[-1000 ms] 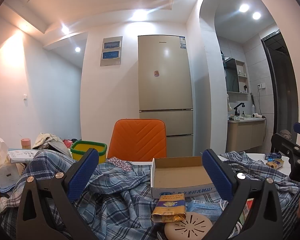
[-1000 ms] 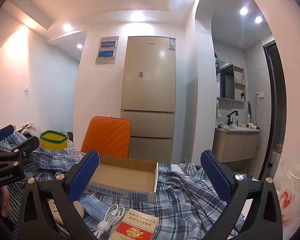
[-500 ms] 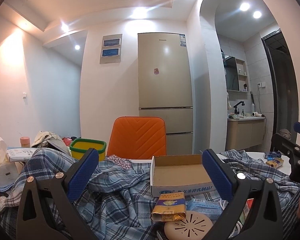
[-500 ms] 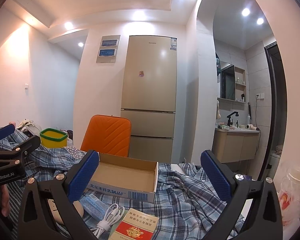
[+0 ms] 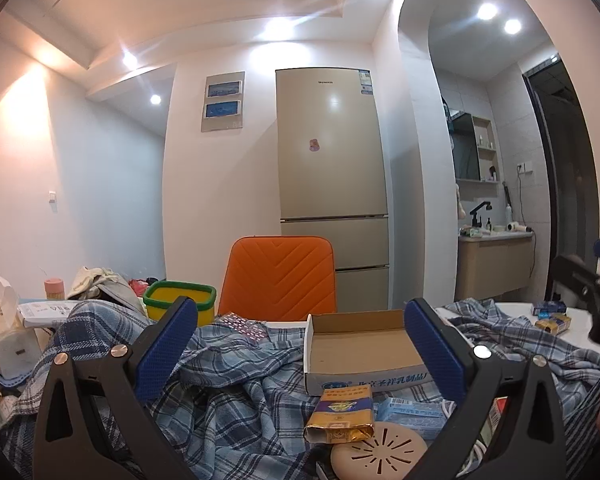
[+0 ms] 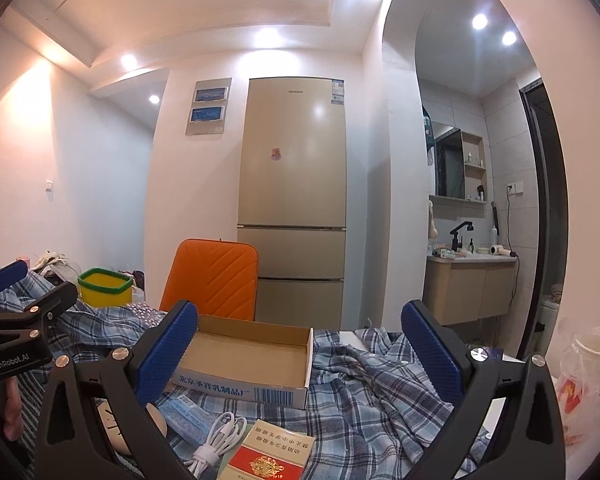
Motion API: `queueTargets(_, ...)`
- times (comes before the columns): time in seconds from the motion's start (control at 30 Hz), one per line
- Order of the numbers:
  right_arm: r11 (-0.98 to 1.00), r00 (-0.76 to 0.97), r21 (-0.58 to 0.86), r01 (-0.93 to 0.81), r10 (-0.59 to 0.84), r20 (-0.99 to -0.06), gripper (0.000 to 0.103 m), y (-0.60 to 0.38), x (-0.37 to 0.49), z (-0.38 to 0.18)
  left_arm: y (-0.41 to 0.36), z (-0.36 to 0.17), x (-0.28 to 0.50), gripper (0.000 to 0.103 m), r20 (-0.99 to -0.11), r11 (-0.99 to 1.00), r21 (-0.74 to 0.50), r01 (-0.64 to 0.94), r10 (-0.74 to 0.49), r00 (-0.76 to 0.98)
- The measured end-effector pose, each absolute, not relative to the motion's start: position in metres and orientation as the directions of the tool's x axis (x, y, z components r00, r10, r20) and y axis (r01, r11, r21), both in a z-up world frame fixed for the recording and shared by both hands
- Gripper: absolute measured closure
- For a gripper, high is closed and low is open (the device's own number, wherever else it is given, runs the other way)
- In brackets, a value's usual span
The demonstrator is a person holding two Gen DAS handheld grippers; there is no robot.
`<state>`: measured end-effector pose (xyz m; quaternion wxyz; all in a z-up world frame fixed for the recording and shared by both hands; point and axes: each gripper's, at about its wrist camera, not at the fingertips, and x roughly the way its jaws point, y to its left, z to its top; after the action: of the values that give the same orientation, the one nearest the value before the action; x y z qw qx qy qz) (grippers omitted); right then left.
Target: Organize soft objects
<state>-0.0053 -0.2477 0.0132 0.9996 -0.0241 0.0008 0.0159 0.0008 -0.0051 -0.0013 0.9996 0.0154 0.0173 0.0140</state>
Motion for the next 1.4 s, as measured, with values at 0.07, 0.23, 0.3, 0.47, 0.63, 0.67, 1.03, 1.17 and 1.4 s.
queueTargets(0.07,0.998,0.999,-0.042,-0.039,0.039,0.009,0.0,-0.249,-0.008,0.014,-0.006,-0.002,0.002,0.0,-0.042,0.998,0.043,-0.038,0.04,0.998)
queueTargets(0.23,0.998,0.999,-0.057,-0.035,0.034,-0.013,0.0,-0.245,-0.004,0.013,-0.002,-0.002,0.003,0.0,-0.049,0.999,0.025,-0.035,0.037,0.998)
queueTargets(0.3,0.997,0.999,-0.065,-0.033,0.032,-0.018,0.0,-0.244,-0.003,0.014,-0.002,-0.002,0.004,0.0,-0.054,0.999,0.024,-0.033,0.034,0.998)
queueTargets(0.47,0.999,0.999,-0.036,-0.015,0.013,-0.05,0.0,-0.247,0.001,0.014,-0.002,-0.002,0.003,0.0,-0.044,0.999,0.029,-0.031,0.033,0.998)
queueTargets(0.63,1.0,0.999,-0.015,0.0,0.0,-0.04,0.0,-0.253,-0.001,0.014,0.0,-0.001,0.003,0.0,-0.046,1.0,0.014,-0.01,0.011,0.999)
queueTargets(0.67,1.0,0.999,-0.017,0.0,-0.001,-0.039,0.0,-0.253,-0.002,0.014,0.002,-0.001,0.002,0.0,-0.042,1.0,0.007,-0.014,0.014,0.999)
queueTargets(1.03,0.998,0.999,-0.042,0.047,-0.048,-0.022,0.0,-0.251,-0.006,0.017,0.008,0.0,0.004,0.0,-0.058,0.996,-0.032,0.085,-0.087,0.995)
queueTargets(1.17,0.997,0.997,-0.049,0.066,-0.068,-0.036,0.0,-0.249,-0.004,0.018,0.007,0.001,0.0,0.0,-0.043,0.996,-0.03,0.081,-0.082,0.996)
queueTargets(1.4,0.996,0.996,-0.051,0.073,-0.075,-0.049,0.0,-0.249,-0.002,0.015,0.0,0.002,-0.007,0.0,-0.017,1.0,0.007,0.028,-0.027,0.999)
